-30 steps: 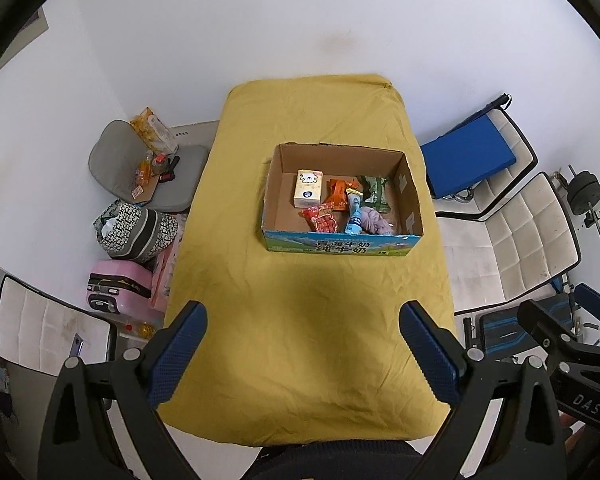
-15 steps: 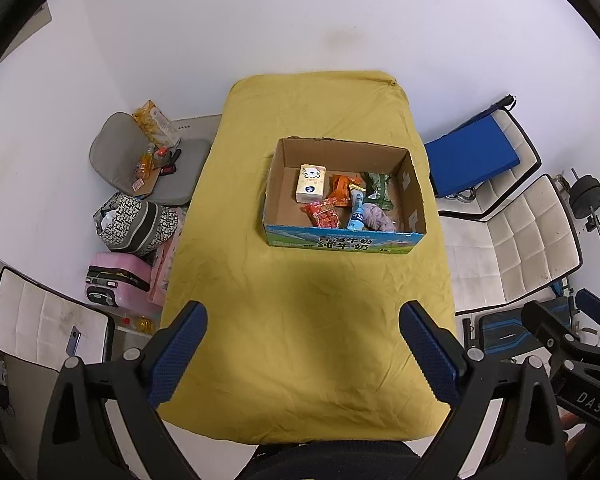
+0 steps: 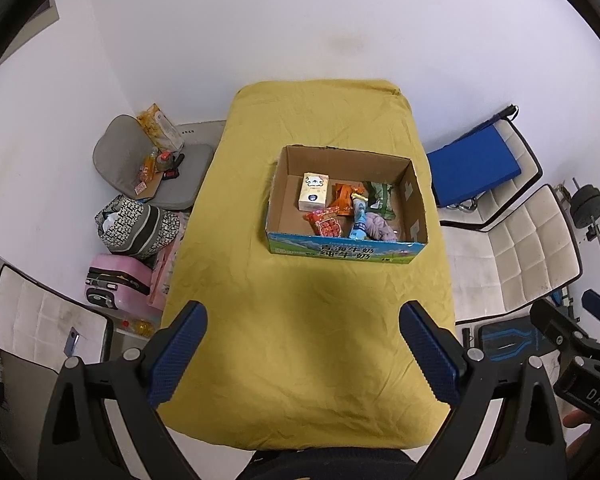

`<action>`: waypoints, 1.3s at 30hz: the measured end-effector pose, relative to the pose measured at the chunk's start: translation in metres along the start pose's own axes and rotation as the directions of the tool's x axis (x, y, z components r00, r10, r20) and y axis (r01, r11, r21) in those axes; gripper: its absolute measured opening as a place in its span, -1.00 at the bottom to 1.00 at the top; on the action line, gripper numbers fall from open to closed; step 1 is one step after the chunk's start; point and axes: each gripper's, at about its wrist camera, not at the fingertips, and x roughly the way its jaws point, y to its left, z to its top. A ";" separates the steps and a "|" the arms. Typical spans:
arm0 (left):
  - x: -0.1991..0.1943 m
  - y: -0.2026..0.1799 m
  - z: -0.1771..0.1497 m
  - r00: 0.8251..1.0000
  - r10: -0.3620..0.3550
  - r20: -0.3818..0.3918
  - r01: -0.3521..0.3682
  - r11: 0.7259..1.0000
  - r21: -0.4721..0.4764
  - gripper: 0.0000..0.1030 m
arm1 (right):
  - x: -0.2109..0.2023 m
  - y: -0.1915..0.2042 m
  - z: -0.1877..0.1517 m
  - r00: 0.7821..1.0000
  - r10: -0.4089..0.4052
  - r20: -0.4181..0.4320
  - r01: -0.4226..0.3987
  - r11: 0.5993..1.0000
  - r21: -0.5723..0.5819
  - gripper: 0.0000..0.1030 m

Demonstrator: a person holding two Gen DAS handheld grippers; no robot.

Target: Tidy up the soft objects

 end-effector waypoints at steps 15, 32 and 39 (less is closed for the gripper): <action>0.000 -0.001 0.000 1.000 0.004 0.000 -0.004 1.000 -0.004 0.99 | 0.000 0.000 0.001 1.000 -0.003 -0.002 0.003 1.000 -0.005 1.00; 0.001 -0.001 -0.003 1.000 -0.006 -0.007 0.005 1.000 -0.014 0.99 | 0.002 -0.005 0.001 1.000 -0.007 -0.002 0.007 1.000 -0.024 1.00; 0.000 0.000 -0.001 1.000 -0.009 -0.009 0.008 1.000 -0.017 0.99 | 0.005 -0.006 0.000 1.000 -0.006 -0.006 0.006 1.000 -0.025 1.00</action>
